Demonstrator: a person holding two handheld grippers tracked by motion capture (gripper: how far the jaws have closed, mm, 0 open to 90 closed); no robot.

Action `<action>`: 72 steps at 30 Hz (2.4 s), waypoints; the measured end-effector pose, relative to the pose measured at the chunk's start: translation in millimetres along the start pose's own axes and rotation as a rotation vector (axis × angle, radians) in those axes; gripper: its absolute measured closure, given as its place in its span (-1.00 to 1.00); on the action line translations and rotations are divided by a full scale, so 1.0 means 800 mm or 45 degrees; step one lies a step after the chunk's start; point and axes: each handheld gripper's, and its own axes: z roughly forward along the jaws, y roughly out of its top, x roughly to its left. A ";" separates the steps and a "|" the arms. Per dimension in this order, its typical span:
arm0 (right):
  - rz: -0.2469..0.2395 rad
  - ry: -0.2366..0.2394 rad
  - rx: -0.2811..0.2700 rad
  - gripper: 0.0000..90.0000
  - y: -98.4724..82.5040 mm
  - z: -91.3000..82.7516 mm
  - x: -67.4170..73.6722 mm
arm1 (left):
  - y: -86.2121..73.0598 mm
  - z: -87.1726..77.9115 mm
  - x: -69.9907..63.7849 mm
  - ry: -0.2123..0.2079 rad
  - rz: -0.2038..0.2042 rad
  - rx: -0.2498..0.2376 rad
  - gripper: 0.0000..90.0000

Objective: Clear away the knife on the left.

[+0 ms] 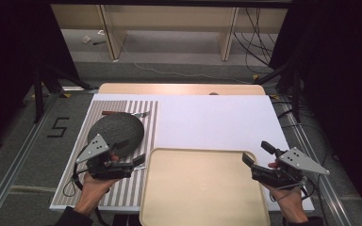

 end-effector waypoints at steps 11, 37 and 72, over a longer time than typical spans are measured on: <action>0.018 -0.024 0.003 -0.51 -0.001 -0.001 -0.003 | 0.016 -0.019 0.010 0.015 0.053 0.213 -0.65; 0.036 -0.025 0.015 -0.50 -0.003 0.000 -0.005 | 0.003 -0.022 0.074 0.083 0.271 1.057 -0.57; 0.045 -0.013 0.027 -0.47 -0.004 0.003 -0.008 | -0.041 0.022 0.113 0.050 0.360 1.424 0.04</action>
